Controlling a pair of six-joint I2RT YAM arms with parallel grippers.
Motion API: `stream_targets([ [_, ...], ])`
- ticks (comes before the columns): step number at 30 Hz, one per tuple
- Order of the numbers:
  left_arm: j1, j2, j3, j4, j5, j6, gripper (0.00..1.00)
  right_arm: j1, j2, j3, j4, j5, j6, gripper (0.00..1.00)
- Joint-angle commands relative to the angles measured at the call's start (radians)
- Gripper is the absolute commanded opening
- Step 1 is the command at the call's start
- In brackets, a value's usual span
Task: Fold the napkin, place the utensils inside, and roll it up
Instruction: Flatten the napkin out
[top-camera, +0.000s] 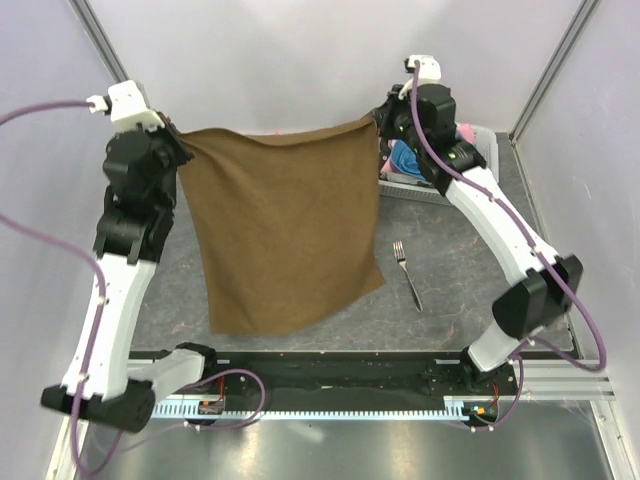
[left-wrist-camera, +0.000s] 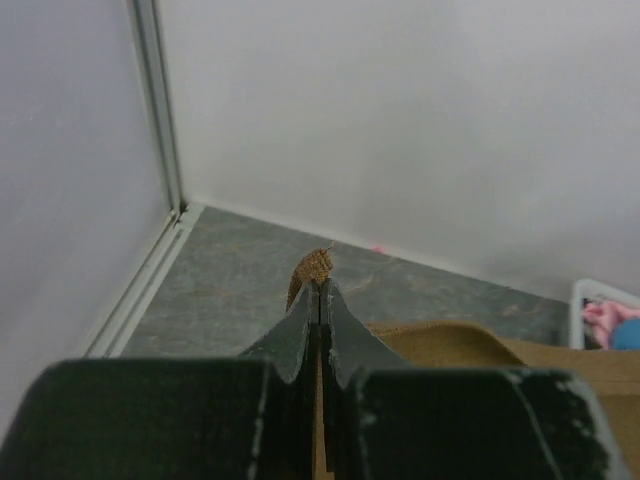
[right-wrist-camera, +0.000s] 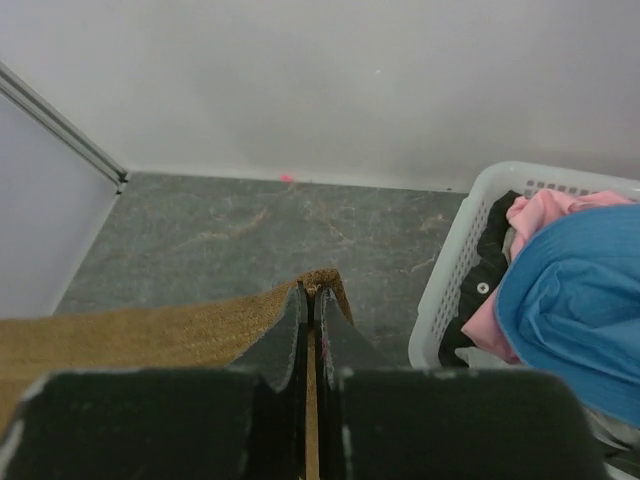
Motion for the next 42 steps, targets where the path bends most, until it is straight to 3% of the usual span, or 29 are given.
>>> stream_targets([
  [1, 0.152, 0.054, 0.105, -0.007, 0.207, -0.055, 0.02, -0.001, 0.035, 0.164, 0.061, 0.015, -0.02, 0.0],
  [2, 0.167, 0.069, 0.114, -0.019, 0.259, -0.065, 0.02, -0.001, 0.044, 0.181, 0.061, 0.008, -0.022, 0.0],
  [7, 0.177, -0.018, 0.079, -0.007, 0.247, -0.073, 0.02, 0.0, -0.008, 0.155, 0.078, -0.052, -0.037, 0.0],
  [15, 0.177, -0.22, 0.059, -0.168, 0.264, -0.047, 0.02, 0.029, -0.231, -0.006, 0.092, -0.09, -0.083, 0.0],
  [19, 0.175, -0.241, 0.155, -0.263, 0.277, -0.055, 0.02, 0.048, -0.327, -0.003, 0.084, -0.133, -0.112, 0.0],
  [25, 0.175, -0.219, 0.322, -0.334, 0.316, -0.104, 0.02, 0.057, -0.344, 0.087, 0.046, -0.164, -0.117, 0.0],
  [30, 0.175, -0.152, 0.298, -0.323, 0.306, -0.168, 0.02, 0.057, -0.177, 0.182, 0.046, -0.189, -0.096, 0.0],
  [34, 0.181, 0.038, 0.215, -0.277, 0.301, -0.173, 0.02, 0.04, 0.012, 0.264, 0.044, -0.19, -0.079, 0.0],
  [37, 0.249, 0.126, 0.114, -0.222, 0.348, -0.2, 0.02, 0.032, 0.179, 0.334, 0.041, -0.184, -0.076, 0.0],
  [38, 0.334, 0.181, 0.087, -0.175, 0.37, -0.211, 0.02, 0.029, 0.225, 0.356, 0.043, -0.186, -0.074, 0.0],
  [42, 0.414, 0.383, 0.026, -0.105, 0.485, -0.22, 0.02, 0.029, 0.534, 0.541, 0.05, -0.195, -0.082, 0.0],
])
